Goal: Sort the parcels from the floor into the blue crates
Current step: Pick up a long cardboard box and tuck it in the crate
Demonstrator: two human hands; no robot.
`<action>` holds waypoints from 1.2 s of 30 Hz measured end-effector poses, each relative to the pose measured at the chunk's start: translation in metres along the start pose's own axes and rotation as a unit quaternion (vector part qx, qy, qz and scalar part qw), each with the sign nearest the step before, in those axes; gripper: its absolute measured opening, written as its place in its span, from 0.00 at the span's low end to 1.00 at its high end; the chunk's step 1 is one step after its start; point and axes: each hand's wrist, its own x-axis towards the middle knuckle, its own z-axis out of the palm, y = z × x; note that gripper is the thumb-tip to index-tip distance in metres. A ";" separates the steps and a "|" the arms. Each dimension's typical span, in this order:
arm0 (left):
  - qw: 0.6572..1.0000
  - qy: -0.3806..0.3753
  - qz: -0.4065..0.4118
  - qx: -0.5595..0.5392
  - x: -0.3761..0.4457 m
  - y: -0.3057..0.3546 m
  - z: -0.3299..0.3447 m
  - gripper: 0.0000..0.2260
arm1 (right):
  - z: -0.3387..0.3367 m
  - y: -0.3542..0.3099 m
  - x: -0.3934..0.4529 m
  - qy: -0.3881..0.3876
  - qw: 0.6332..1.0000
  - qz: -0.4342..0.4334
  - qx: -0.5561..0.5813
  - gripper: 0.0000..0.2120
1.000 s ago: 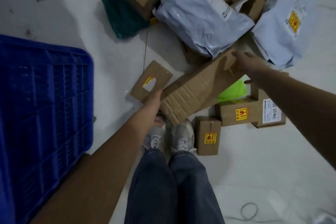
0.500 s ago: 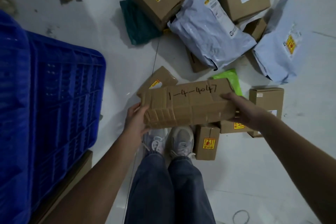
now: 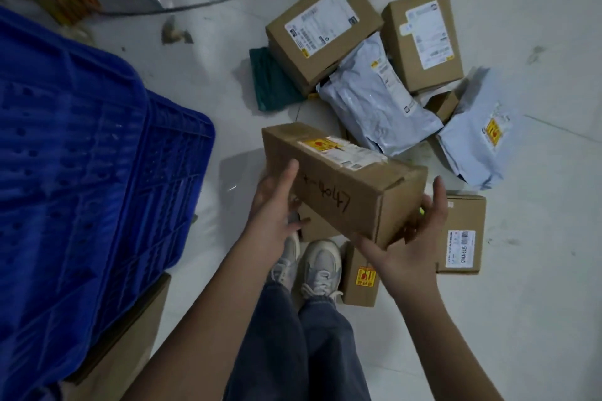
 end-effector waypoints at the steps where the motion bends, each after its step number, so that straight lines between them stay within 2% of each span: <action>1: 1.000 -0.022 -0.009 0.006 -0.008 0.008 0.004 0.32 | 0.002 -0.009 -0.007 -0.006 0.996 -0.073 -0.058 0.57; 4: 0.994 -0.081 -0.064 -0.023 -0.022 0.027 0.009 0.32 | -0.002 -0.024 -0.026 -0.042 0.939 -0.274 -0.203 0.52; 6: 0.991 -0.103 -0.082 -0.027 -0.033 0.037 0.007 0.31 | -0.006 -0.028 -0.032 -0.070 0.894 -0.367 -0.249 0.48; 7: 0.990 -0.105 -0.096 -0.008 -0.038 0.040 0.006 0.35 | -0.008 -0.029 -0.034 -0.078 0.874 -0.400 -0.264 0.43; 9: 0.987 -0.081 -0.130 0.044 -0.046 0.043 0.003 0.43 | -0.014 -0.030 -0.038 -0.092 0.842 -0.442 -0.294 0.37; 10: 0.986 -0.059 -0.134 0.077 -0.053 0.043 0.001 0.41 | -0.018 -0.030 -0.041 -0.100 0.833 -0.451 -0.305 0.37; 12: 0.986 -0.015 -0.128 0.102 -0.066 0.040 -0.001 0.37 | -0.023 -0.031 -0.048 -0.111 0.827 -0.454 -0.311 0.39; 14: 0.984 0.012 -0.127 0.126 -0.080 0.038 -0.001 0.45 | -0.026 -0.038 -0.056 -0.127 0.820 -0.462 -0.312 0.39; 16: 0.987 0.030 -0.096 0.124 -0.099 0.042 0.000 0.47 | -0.029 -0.053 -0.068 -0.155 0.816 -0.467 -0.303 0.37; 17: 0.989 0.046 -0.068 0.125 -0.106 0.044 -0.002 0.46 | -0.032 -0.065 -0.076 -0.177 0.833 -0.439 -0.287 0.36; 18: 0.987 0.064 -0.030 0.146 -0.115 0.047 -0.005 0.48 | -0.034 -0.073 -0.082 -0.203 0.868 -0.378 -0.250 0.38; 20: 0.966 0.072 0.070 0.240 -0.150 0.054 -0.010 0.49 | -0.037 -0.096 -0.086 -0.245 0.949 -0.167 -0.107 0.41; 21: 0.941 0.068 0.135 0.303 -0.172 0.057 -0.012 0.49 | -0.038 -0.106 -0.082 -0.241 0.967 -0.075 -0.023 0.40; 22: 0.908 0.065 0.197 0.364 -0.195 0.060 -0.015 0.50 | -0.040 -0.120 -0.077 -0.224 0.973 0.015 0.047 0.38; 24: 0.830 0.060 0.266 0.487 -0.247 0.068 -0.018 0.52 | -0.050 -0.146 -0.069 -0.224 0.957 0.153 0.105 0.41; 26: 0.761 0.081 0.292 0.574 -0.296 0.065 -0.025 0.51 | -0.048 -0.176 -0.069 -0.249 0.939 0.205 0.115 0.52; 28: 0.677 0.144 0.363 0.624 -0.331 0.056 -0.033 0.50 | -0.045 -0.215 -0.076 -0.301 0.928 0.199 0.093 0.60; 30: 0.706 0.173 0.359 0.585 -0.371 0.047 -0.040 0.51 | -0.043 -0.254 -0.092 -0.328 0.923 0.193 0.056 0.61; 32: 0.716 0.195 0.343 0.576 -0.405 0.036 -0.042 0.52 | -0.043 -0.287 -0.112 -0.338 0.922 0.184 0.044 0.60; 34: 0.725 0.212 0.350 0.554 -0.436 0.025 -0.047 0.51 | -0.041 -0.316 -0.134 -0.327 0.926 0.178 0.066 0.56; 36: 0.762 0.262 0.379 0.455 -0.466 0.012 -0.056 0.50 | -0.042 -0.340 -0.158 -0.281 0.938 0.173 0.107 0.54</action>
